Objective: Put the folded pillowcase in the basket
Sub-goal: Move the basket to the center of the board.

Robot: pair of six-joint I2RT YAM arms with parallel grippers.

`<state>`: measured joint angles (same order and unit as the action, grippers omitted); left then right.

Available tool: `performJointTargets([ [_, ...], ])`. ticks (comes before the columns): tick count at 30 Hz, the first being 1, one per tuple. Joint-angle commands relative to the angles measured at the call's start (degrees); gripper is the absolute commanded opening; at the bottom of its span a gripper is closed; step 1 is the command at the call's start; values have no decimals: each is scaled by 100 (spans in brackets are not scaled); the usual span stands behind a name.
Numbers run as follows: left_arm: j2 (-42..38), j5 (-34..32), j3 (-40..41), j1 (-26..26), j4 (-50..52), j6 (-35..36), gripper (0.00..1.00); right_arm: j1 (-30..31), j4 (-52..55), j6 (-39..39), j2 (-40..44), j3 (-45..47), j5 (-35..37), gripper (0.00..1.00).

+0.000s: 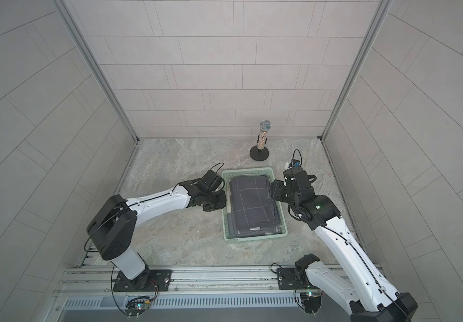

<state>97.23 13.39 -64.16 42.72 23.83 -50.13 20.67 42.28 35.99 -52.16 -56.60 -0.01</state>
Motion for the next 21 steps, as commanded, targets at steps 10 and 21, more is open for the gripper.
performJointTargets([
  [10,-360,-420,-492,-1562,1899,1863,0,-124,801,-172,413,141,12,53],
  [21,803,128,-1677,-2857,2702,3361,2,-151,758,-170,483,268,-118,52],
])
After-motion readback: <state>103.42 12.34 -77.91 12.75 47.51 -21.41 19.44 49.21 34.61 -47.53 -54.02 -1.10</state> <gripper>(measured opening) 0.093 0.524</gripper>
